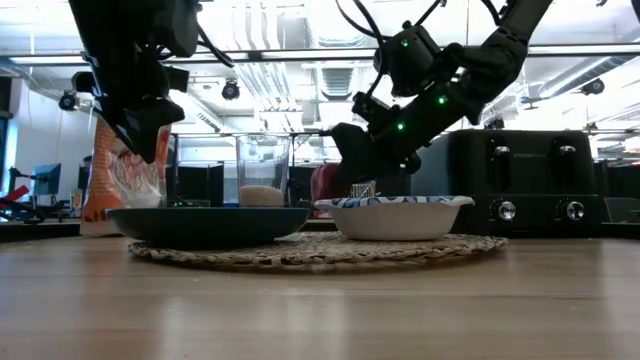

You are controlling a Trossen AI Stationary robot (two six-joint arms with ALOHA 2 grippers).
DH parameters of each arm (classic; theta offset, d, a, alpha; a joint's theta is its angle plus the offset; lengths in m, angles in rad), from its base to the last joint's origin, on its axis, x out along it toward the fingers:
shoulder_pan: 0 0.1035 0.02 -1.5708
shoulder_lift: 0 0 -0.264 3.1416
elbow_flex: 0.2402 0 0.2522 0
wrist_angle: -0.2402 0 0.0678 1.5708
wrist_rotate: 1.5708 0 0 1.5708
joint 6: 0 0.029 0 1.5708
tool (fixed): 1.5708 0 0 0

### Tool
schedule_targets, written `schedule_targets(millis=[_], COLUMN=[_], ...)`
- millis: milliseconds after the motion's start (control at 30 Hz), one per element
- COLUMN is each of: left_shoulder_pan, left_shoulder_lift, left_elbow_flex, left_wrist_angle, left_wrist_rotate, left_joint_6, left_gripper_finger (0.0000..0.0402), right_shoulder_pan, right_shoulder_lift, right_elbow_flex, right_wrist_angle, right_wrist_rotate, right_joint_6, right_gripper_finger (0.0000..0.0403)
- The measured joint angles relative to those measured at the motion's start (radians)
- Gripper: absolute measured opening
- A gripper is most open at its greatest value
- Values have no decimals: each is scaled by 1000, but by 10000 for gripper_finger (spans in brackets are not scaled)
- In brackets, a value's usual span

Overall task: Arrange a breakfast setting
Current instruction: Put the apple from the transparent bin to the left of the transparent cup of milk on the brown placemat, then put the blue spoon from the yellow cup to the right of the brown placemat

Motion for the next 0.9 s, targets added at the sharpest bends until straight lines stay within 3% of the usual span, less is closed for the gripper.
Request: schedule_targets(millis=[433,633,900], left_shoulder_pan=[0,0,0], left_shoulder_lift=[0,0,0], left_elbow_flex=[0,0,0], left_wrist_angle=[6,6,7], left_wrist_rotate=[0,0,1], left_joint_6=[0,0,5], left_gripper_finger=[157,157,157], right_shoulder_pan=[0,0,0], right_shoulder_lift=[22,22,19], right_elbow_flex=[31,71,108], right_wrist_angle=[3,-92,-157], right_wrist_rotate=[-8,-69,-66], right_joint_6=[30,28,23], right_gripper_finger=[176,198,216])
